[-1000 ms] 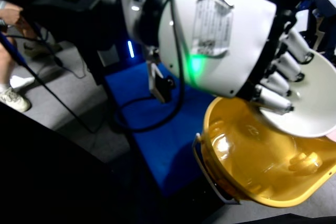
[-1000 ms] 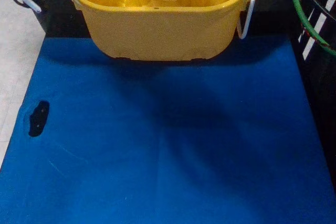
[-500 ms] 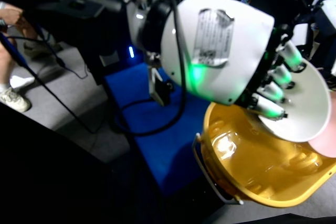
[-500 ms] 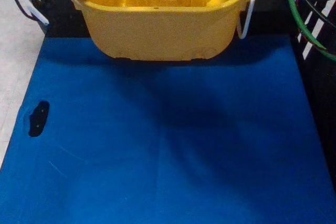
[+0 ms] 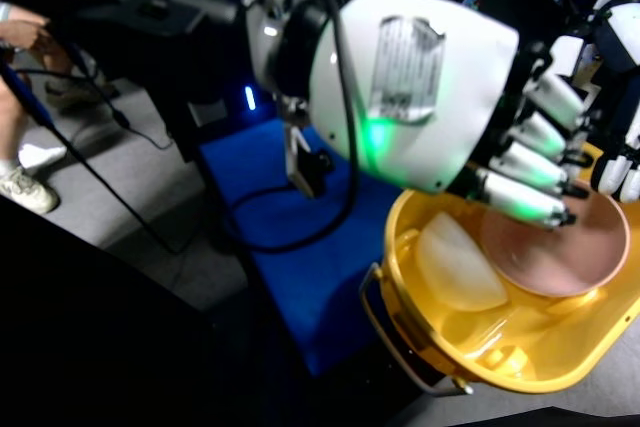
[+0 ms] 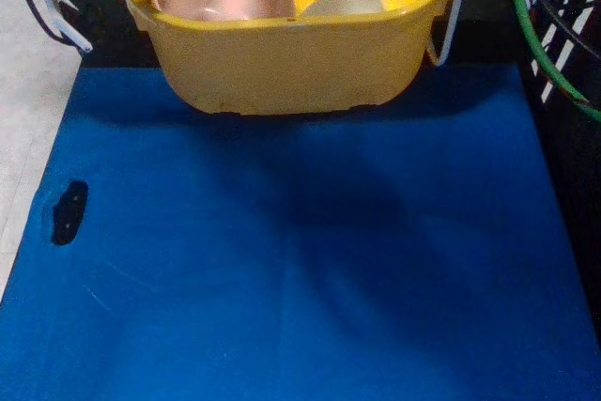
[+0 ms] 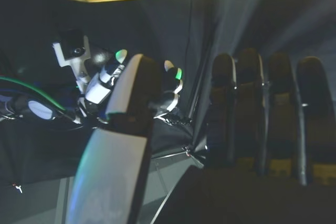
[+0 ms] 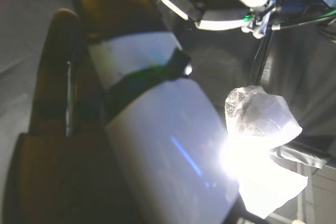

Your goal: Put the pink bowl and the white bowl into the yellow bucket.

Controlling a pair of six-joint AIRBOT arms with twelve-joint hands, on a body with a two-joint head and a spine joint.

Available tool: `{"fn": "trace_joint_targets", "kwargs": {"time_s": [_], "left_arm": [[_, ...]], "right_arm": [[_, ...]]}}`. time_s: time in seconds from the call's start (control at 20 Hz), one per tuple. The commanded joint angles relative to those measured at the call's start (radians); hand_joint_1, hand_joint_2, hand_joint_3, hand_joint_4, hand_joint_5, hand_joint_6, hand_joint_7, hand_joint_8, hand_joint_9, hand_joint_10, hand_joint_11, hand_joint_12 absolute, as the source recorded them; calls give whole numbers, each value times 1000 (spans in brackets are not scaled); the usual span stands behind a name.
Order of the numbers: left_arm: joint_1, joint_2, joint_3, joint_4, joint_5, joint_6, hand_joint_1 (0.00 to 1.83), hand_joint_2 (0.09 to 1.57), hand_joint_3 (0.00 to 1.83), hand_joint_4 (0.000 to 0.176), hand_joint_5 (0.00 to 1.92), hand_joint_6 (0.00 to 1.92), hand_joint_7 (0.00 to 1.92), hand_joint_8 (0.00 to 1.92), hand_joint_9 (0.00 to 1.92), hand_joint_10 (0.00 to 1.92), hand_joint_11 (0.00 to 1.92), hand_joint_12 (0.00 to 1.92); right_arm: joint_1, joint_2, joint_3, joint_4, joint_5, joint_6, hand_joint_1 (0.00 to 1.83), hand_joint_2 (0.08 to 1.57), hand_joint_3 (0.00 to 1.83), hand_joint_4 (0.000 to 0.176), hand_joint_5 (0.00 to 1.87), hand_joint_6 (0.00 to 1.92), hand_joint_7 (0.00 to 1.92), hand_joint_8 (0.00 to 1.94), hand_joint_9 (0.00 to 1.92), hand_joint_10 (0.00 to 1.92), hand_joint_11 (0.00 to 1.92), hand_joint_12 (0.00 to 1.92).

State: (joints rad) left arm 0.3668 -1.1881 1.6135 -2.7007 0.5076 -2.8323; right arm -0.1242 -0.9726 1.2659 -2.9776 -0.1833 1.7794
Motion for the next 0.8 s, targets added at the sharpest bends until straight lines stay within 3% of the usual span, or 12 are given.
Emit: {"fn": "trace_joint_targets", "kwargs": {"time_s": [0.0,0.05,0.1,0.15,0.25,0.3,0.35,0.4,0.45,0.55,0.6,0.75], "left_arm": [[-9,1,7,-63,127,-10,725,1110,0,0,500,0,387,0,244,201,0,1120],[-5,3,8,-79,146,-10,702,1110,0,0,402,0,312,0,213,124,0,1023],[4,8,8,-116,194,-10,680,1105,0,0,342,0,268,0,202,96,0,1057],[11,14,6,-146,224,-11,620,1076,0,46,215,0,184,0,144,46,0,958],[33,32,10,-219,293,-35,632,1033,0,49,131,0,75,0,9,0,0,933],[50,43,8,-255,337,-47,650,1045,0,52,115,5,64,2,0,0,0,881],[85,63,-5,-311,408,-50,609,1070,4,40,100,0,84,3,15,5,0,919],[106,79,-20,-311,458,-50,602,1042,0,16,89,0,109,2,45,12,0,798],[129,95,-36,-311,509,-53,643,1034,0,0,76,0,98,1,39,5,0,572],[150,112,-61,-311,585,-65,731,1079,1,51,86,0,84,0,43,3,0,439],[165,123,-77,-311,624,-68,751,1061,0,71,95,3,93,2,61,8,0,584],[201,147,-114,-311,744,-103,883,1034,1,109,118,2,109,2,57,7,0,438]], "right_arm": [[16,5,-1,-34,-148,9,781,1045,0,0,367,143,358,0,173,292,0,1196],[16,12,-4,-34,-169,49,734,1030,0,0,292,83,240,1,87,134,0,717],[16,35,-11,-34,-219,131,692,1033,1,0,239,41,206,3,73,61,0,498],[16,55,-15,-34,-252,183,654,1054,4,23,144,4,167,0,37,13,0,310],[16,98,-15,-34,-326,317,703,1044,1,45,23,0,83,0,0,0,0,93],[15,119,-21,-34,-365,365,726,1040,0,60,24,3,73,0,0,0,0,199],[15,155,-52,-34,-424,369,822,1038,0,73,43,10,93,9,3,1,0,39],[15,181,-78,-34,-456,369,918,1023,0,113,96,30,118,15,9,3,0,1],[14,210,-111,-34,-485,369,921,1028,0,117,107,32,113,10,0,0,0,0],[-13,261,-171,-34,-552,368,986,990,0,101,46,3,133,14,40,16,39,19],[-44,286,-198,-34,-606,368,996,958,10,93,34,3,165,4,72,9,8,193],[-86,355,-278,-34,-725,368,1098,931,4,107,0,0,140,3,48,1,0,39]]}}
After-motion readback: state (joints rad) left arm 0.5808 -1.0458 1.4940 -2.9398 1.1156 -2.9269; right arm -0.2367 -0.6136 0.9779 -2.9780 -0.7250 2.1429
